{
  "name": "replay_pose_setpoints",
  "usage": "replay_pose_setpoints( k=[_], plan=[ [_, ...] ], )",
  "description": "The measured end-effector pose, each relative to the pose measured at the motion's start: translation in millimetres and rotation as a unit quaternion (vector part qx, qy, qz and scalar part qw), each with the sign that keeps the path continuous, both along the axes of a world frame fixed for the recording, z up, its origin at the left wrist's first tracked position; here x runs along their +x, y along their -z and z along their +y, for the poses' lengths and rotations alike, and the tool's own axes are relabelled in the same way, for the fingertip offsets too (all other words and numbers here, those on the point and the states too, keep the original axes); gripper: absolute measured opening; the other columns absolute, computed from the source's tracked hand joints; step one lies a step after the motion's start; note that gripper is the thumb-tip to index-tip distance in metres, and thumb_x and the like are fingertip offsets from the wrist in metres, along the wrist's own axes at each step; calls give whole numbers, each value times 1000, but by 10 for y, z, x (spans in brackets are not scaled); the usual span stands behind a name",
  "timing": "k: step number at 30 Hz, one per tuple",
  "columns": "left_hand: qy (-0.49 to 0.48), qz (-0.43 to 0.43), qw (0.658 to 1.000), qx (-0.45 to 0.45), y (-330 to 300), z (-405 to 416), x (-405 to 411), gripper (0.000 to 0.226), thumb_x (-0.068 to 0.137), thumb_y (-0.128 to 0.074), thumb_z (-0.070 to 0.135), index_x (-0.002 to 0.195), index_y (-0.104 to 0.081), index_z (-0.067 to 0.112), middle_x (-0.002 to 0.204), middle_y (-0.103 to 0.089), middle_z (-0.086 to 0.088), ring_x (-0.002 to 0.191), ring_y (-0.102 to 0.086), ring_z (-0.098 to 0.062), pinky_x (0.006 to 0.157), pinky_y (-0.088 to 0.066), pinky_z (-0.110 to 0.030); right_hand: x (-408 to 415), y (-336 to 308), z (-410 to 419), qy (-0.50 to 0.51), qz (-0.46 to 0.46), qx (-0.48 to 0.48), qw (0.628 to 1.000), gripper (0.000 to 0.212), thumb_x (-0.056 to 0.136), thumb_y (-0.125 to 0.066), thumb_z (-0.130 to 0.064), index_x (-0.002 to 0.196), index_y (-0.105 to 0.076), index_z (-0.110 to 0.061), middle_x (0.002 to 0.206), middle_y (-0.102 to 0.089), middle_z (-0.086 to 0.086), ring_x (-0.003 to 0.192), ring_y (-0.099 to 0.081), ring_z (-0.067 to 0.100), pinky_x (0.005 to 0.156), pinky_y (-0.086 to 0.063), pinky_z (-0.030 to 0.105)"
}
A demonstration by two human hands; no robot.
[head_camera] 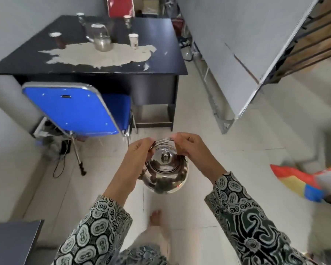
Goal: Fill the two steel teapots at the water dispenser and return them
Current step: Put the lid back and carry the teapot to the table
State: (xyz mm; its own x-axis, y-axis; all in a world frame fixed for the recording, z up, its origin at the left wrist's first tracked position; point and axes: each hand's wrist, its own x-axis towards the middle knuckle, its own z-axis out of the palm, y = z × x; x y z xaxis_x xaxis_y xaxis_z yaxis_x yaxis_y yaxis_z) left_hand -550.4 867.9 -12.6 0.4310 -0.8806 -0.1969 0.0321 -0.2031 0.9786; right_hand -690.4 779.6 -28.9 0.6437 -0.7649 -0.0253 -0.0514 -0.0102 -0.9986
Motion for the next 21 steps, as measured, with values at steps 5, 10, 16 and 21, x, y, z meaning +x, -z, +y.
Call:
replay_pose_setpoints(
  k=[5, 10, 16, 21],
  plan=[
    [96, -30, 995, -15, -148, -1051, 248, 49, 94, -43, 33, 46, -44, 25, 41, -38, 14, 40, -33, 0, 55, -29, -22, 180, -130, -979, 46, -13, 24, 999, 51, 95, -47, -29, 44, -41, -26, 43, -38, -15, 44, -35, 0, 53, -34, 11],
    [130, -27, 990, -40, -207, -2279, 449, 48, 95, -43, 29, 48, -53, 23, 40, -42, 11, 41, -35, -2, 44, -33, -11, 322, -158, -2078, 102, -30, 24, 994, 46, 95, -45, -29, 51, -35, -20, 47, -29, -10, 49, -23, 12, 54, -20, 27],
    [134, -17, 990, -31, -175, -3541, 533, 53, 95, -37, 34, 48, -61, 26, 42, -50, 8, 42, -40, -2, 47, -37, -12, 362, -147, -3337, 104, -17, 12, 994, 47, 92, -46, -30, 46, -39, -23, 43, -32, -11, 45, -25, 11, 51, -24, 24],
    [81, -27, 996, -39, -136, -4585, 472, 55, 96, -33, 36, 49, -59, 26, 58, -50, -4, 44, -38, -4, 52, -36, -19, 352, -147, -4476, 35, 0, 15, 999, 46, 88, -47, -37, 45, -40, -22, 41, -30, -10, 44, -24, 13, 47, -25, 21]
  ],
)
